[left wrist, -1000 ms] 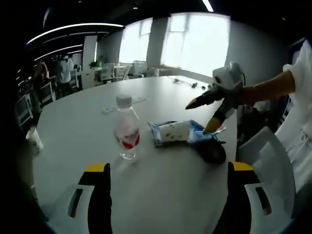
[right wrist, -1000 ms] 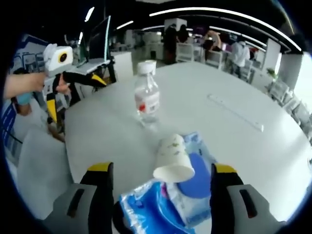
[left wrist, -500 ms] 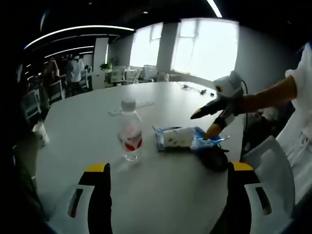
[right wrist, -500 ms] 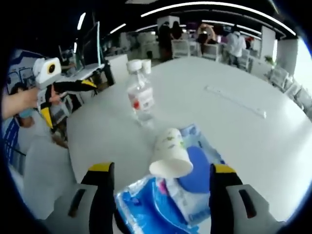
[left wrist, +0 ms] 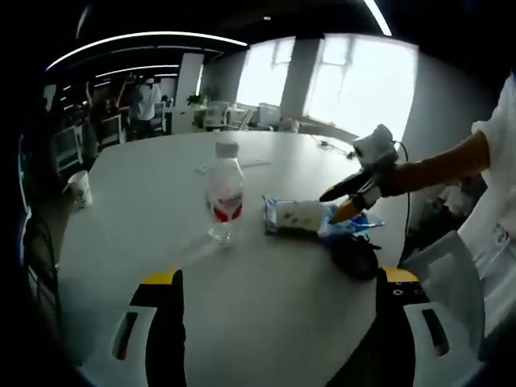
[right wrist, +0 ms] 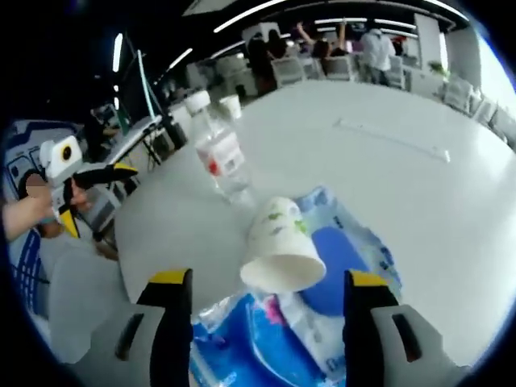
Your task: Arrange the tabletop items into an orderly group along one side of the table until the central work area is clear of visible clutter.
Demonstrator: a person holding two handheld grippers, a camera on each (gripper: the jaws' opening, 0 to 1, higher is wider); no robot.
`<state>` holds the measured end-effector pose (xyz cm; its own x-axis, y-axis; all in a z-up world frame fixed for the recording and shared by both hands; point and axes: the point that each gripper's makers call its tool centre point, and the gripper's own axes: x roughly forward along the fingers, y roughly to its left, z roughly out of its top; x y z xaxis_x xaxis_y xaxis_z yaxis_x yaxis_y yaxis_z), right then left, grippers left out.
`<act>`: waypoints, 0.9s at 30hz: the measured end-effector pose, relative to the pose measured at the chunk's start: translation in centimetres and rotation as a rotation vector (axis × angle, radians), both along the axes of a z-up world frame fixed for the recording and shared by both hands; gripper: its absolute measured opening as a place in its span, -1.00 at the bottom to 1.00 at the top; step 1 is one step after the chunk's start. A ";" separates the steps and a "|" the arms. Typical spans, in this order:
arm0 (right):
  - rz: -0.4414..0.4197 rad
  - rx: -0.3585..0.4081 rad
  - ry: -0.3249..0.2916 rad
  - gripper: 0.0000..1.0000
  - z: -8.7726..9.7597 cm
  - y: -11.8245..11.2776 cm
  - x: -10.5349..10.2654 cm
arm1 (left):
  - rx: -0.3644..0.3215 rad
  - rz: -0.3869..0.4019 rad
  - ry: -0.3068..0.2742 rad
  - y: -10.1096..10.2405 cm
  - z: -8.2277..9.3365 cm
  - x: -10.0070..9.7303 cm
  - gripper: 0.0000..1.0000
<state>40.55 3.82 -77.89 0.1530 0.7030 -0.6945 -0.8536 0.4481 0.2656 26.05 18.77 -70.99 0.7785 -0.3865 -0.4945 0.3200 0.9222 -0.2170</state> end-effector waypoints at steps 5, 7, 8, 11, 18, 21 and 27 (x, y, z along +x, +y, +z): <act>-0.006 0.018 0.012 0.47 -0.4 0.4 0.5 | 0.000 0.006 0.017 -0.2 -0.3 -0.2 0.91; -0.005 0.015 0.011 0.47 -0.8 0.5 0.7 | -0.003 0.011 0.024 -0.2 -0.3 -0.3 0.91; -0.006 0.014 0.013 0.47 -1.0 0.5 0.7 | -0.005 0.013 0.028 -0.2 -0.4 -0.3 0.91; -0.019 0.015 0.030 0.44 -1.6 0.6 0.8 | -0.003 0.016 0.035 -0.2 -0.5 -0.4 0.91; -0.033 0.039 0.059 0.41 -2.0 1.4 0.6 | -0.016 0.032 0.034 0.0 -0.7 -0.2 0.92; -0.030 0.032 0.068 0.38 -2.2 1.5 0.6 | -0.021 0.043 0.018 0.0 -0.5 0.2 0.93; -0.050 0.033 0.084 0.10 -2.7 1.4 1.0 | -0.018 0.037 0.031 -0.3 -0.9 0.3 0.93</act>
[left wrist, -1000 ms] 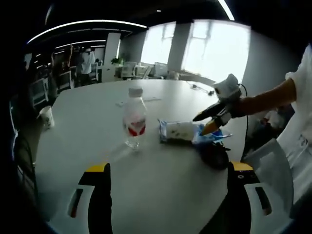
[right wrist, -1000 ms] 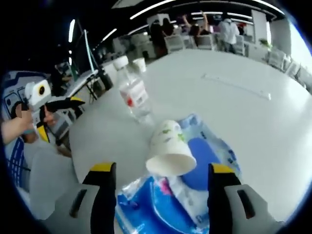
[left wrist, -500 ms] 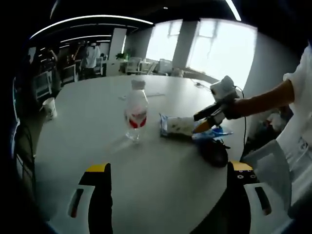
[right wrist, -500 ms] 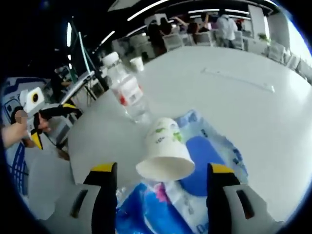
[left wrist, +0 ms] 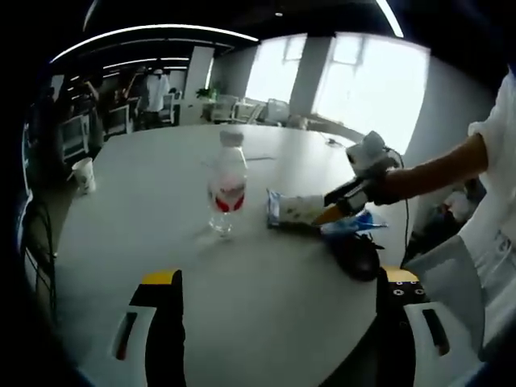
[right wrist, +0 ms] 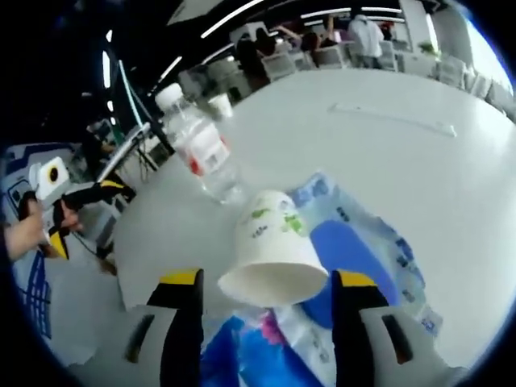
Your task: Arrange the tabletop items into an orderly group along one side of the table until the central work area is clear of visible clutter.
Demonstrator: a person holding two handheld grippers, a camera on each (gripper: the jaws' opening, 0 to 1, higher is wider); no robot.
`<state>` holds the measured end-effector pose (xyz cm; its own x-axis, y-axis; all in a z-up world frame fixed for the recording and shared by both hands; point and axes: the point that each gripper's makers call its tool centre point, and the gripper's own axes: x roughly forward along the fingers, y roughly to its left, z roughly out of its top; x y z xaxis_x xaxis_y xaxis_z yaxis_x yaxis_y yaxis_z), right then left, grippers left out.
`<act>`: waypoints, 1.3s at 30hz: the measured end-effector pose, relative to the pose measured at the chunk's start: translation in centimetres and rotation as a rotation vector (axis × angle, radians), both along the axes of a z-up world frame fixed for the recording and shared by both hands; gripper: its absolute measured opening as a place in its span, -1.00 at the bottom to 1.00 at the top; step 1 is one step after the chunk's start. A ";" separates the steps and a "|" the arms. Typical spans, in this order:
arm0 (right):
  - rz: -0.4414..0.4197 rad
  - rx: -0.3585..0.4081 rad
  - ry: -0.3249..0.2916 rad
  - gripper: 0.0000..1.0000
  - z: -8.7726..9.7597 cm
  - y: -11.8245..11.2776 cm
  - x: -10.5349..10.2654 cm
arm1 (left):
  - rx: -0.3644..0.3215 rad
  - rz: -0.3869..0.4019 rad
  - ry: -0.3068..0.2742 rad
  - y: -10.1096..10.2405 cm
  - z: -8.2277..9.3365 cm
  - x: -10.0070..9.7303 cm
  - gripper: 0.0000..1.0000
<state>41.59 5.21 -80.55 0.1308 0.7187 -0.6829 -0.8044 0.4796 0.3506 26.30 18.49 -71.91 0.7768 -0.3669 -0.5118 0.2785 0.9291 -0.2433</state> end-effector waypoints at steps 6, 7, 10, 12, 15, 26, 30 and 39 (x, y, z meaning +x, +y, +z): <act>-0.016 0.004 0.011 -0.01 -0.1 0.1 0.5 | -0.011 0.015 0.006 0.3 -0.3 -0.1 0.93; -0.017 0.005 0.010 -0.02 0.0 0.1 0.5 | -0.012 0.016 0.007 0.4 -0.4 -0.1 0.93; -0.025 0.016 -0.001 -0.03 0.4 0.2 0.8 | -0.017 0.021 0.010 0.5 -0.5 -0.2 0.93; -0.018 0.021 -0.011 -0.04 0.9 0.3 0.8 | -0.022 0.026 0.008 0.6 -0.5 -0.3 0.93; 0.003 0.016 -0.037 -0.04 1.4 0.4 1.0 | -0.036 0.037 0.009 0.7 -0.6 -0.4 0.93; 0.082 0.024 -0.178 -0.08 4.0 2.0 2.2 | -0.063 0.057 -0.003 0.7 -1.0 -1.0 0.93; 0.145 0.012 -0.244 -0.12 4.7 2.9 2.0 | -0.065 0.068 -0.004 1.0 -1.0 -1.4 0.93; 0.254 -0.002 -0.338 -0.20 5.7 4.8 1.8 | -0.085 0.114 -0.015 1.8 -1.1 -2.4 0.93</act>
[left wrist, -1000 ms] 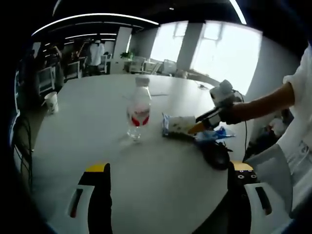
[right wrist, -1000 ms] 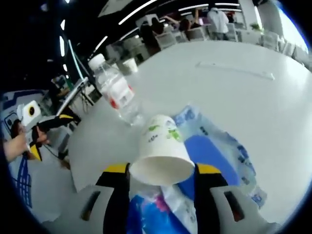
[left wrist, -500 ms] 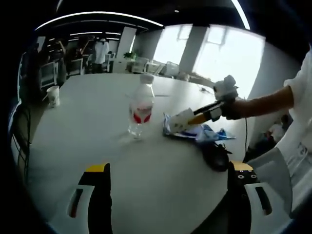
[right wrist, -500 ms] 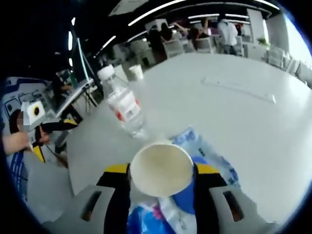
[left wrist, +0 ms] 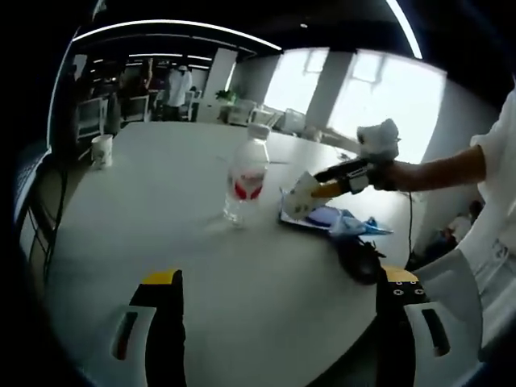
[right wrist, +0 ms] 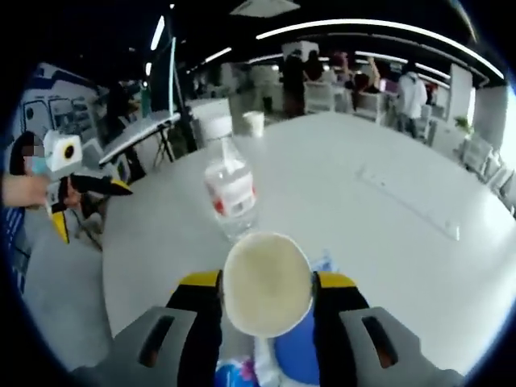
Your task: Arrange the tabletop items into an orderly group along one side of the table until the central work area is clear of visible clutter.
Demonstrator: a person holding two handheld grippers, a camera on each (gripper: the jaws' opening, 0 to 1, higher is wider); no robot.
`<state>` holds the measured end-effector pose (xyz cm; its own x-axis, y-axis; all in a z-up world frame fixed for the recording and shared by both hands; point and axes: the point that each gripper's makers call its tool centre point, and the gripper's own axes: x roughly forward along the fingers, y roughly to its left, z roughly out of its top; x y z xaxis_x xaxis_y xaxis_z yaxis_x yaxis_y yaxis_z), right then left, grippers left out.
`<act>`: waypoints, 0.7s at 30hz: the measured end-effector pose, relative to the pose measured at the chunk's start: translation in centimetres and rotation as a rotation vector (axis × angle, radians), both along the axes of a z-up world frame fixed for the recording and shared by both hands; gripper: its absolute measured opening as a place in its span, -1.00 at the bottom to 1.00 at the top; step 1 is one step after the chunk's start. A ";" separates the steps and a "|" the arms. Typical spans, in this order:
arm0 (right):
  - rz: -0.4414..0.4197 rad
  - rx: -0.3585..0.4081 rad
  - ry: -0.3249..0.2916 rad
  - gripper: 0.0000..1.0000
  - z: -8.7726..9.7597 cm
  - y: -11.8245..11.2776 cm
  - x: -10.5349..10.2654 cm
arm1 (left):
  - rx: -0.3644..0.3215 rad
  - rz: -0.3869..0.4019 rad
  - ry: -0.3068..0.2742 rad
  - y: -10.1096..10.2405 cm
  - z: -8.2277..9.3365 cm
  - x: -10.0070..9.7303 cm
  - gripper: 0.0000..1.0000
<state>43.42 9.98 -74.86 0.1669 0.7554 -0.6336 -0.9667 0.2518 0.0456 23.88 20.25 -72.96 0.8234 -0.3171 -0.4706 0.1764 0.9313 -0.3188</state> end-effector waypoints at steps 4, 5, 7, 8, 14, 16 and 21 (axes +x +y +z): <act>0.034 -0.008 -0.027 -0.19 0.6 1.0 0.3 | -0.001 0.008 -0.005 0.0 0.1 -0.2 0.93; 0.043 -0.011 -0.037 -0.19 0.8 1.4 0.5 | -0.001 0.013 -0.008 0.1 0.1 -0.2 0.93; 0.051 -0.014 -0.047 -0.19 1.0 1.9 0.9 | -0.003 0.016 -0.013 0.0 0.2 -0.2 0.93; 0.059 -0.017 -0.055 -0.18 1.0 2.1 1.0 | -0.004 0.017 -0.016 0.0 0.2 -0.2 0.93; 0.094 -0.055 -0.084 -0.18 0.8 3.1 1.9 | -0.005 0.021 -0.028 -0.2 0.5 -0.2 0.93; 0.113 -0.065 -0.090 -0.18 0.8 3.5 1.9 | -0.008 0.029 -0.033 0.0 0.5 -0.2 0.93; 0.142 -0.105 -0.097 -0.17 0.3 4.3 2.1 | -0.009 0.036 -0.035 0.1 0.5 -0.3 0.93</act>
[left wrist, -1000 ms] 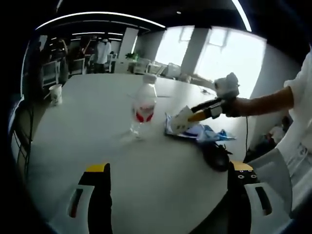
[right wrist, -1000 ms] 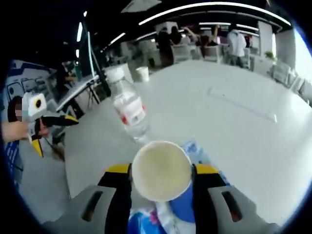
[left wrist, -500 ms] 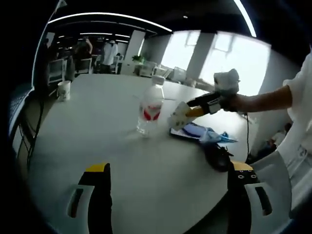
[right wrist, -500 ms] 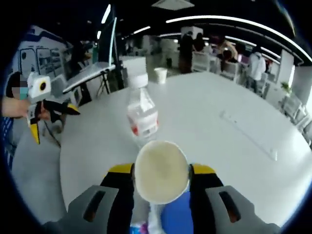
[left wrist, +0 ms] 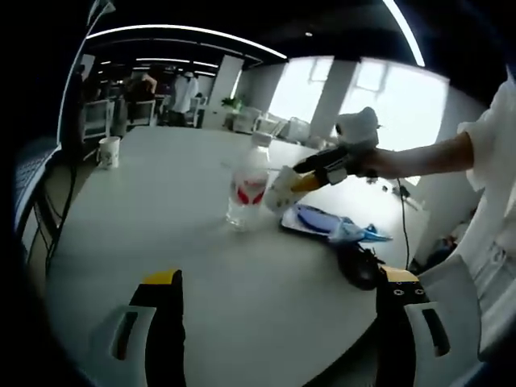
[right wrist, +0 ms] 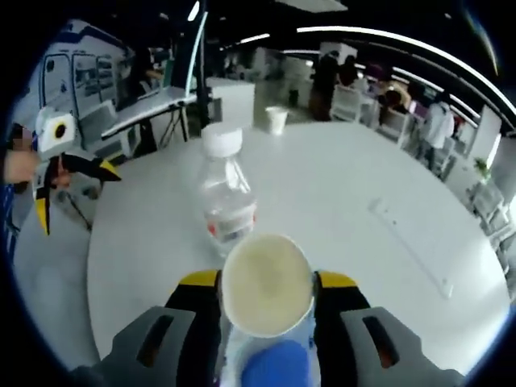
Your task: Arrange the tabletop items into an orderly group along one side of the table until the central work area is clear of visible clutter.
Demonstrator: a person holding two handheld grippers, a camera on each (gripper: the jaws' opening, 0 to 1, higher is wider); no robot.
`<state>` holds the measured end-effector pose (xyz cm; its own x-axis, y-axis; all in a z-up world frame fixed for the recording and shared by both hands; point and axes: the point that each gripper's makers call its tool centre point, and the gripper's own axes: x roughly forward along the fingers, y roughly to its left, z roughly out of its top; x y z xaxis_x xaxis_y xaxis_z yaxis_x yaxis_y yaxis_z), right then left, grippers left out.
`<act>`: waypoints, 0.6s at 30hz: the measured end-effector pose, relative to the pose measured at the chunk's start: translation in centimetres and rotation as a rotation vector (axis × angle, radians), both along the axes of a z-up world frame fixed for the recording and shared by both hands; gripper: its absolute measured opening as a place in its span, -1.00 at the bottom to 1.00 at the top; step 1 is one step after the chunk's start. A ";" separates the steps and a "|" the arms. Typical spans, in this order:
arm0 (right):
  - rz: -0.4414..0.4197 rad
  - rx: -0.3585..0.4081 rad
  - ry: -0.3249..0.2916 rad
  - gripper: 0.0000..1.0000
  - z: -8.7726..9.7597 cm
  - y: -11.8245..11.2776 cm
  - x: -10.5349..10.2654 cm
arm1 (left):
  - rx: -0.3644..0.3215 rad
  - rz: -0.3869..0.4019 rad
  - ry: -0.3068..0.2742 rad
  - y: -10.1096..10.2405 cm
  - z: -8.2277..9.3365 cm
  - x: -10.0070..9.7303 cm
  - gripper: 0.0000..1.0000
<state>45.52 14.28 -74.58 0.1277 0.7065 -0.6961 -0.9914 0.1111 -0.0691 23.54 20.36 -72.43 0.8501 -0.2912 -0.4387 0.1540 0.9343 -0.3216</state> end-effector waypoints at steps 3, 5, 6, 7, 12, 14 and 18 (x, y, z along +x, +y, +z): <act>0.027 -0.036 -0.015 -0.17 -0.5 0.3 -0.1 | -0.004 0.008 -0.007 0.0 0.1 -0.1 0.93; 0.030 -0.038 -0.016 -0.17 -0.7 0.5 0.0 | -0.005 0.010 -0.009 0.1 0.1 -0.3 0.93; 0.033 -0.044 -0.015 -0.17 -0.8 0.6 0.0 | -0.005 0.011 -0.009 0.1 0.1 -0.3 0.93; 0.041 -0.057 -0.012 -0.17 -1.0 0.6 -0.1 | -0.007 0.011 -0.008 0.0 0.0 -0.4 0.93; 0.057 -0.083 -0.023 -0.17 -1.4 0.8 0.1 | -0.012 0.020 -0.003 0.2 -0.3 -0.8 0.92; 0.055 -0.088 -0.022 -0.17 -1.4 1.0 0.5 | -0.016 0.027 -0.006 0.4 -0.5 -0.9 0.92; 0.071 -0.118 -0.018 -0.17 -2.0 1.0 0.4 | -0.014 0.024 -0.008 0.4 -0.4 -1.0 0.93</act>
<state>45.95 15.32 -76.59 0.0936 0.6273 -0.7731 -0.9950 0.0310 -0.0953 22.52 20.76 -72.82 0.8605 -0.2765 -0.4278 0.1342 0.9332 -0.3334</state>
